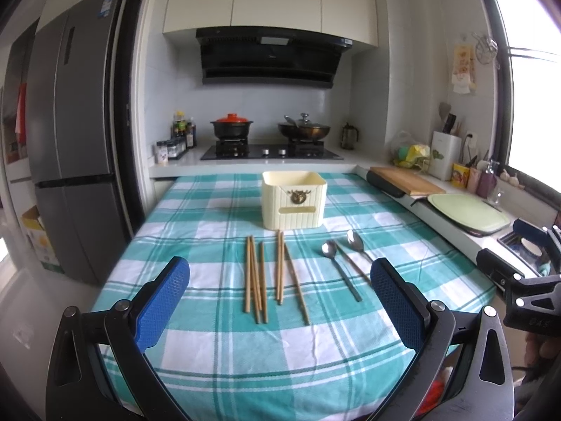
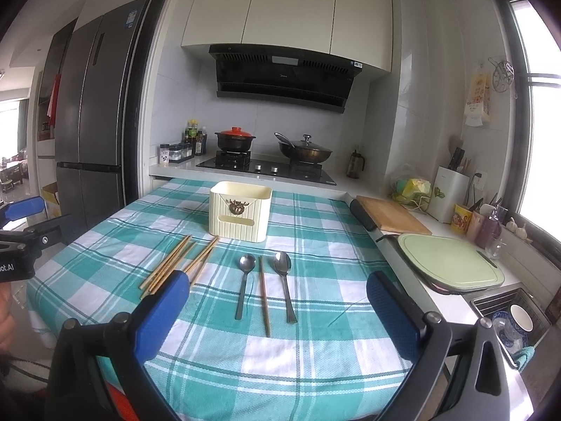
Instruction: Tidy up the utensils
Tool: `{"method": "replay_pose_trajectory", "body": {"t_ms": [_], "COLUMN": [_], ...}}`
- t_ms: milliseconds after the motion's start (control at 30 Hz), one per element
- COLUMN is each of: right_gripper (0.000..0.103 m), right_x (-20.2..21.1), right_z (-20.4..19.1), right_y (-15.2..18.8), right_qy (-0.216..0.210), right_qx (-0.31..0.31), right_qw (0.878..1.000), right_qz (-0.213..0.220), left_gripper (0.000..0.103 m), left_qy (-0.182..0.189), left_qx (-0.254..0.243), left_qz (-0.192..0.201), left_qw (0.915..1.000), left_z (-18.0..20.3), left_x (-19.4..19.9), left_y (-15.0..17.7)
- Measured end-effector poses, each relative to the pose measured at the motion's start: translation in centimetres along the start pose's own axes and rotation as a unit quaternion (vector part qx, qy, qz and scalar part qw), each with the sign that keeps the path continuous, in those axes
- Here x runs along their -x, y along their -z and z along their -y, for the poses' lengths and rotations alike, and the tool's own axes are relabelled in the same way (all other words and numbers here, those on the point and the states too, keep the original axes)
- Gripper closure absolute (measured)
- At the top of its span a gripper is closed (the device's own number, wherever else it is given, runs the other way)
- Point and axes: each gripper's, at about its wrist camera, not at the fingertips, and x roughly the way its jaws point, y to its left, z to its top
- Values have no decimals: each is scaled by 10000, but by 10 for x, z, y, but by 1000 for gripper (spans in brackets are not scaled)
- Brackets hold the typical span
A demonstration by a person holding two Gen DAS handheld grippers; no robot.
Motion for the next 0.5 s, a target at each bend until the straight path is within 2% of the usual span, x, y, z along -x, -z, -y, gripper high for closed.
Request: {"method": "replay_pose_trajectory", "body": {"t_ms": [267,500], "right_gripper": [0,0], "right_x": [-2,-15], "right_z": [4,16], "right_y": [1,2], "right_qy": [112,216], "right_qx": [8,-167], "right_qw": [9999,9996], "right_qz": [101,75], "left_gripper": [0,0], "left_qy": [9,-1], "left_qx": [-17,177], "left_qz": [-17,-169], "left_qw": [10000,9997], "left_z": [-2,-9], "left_x": [-6,-22], "left_y": [0,2]}}
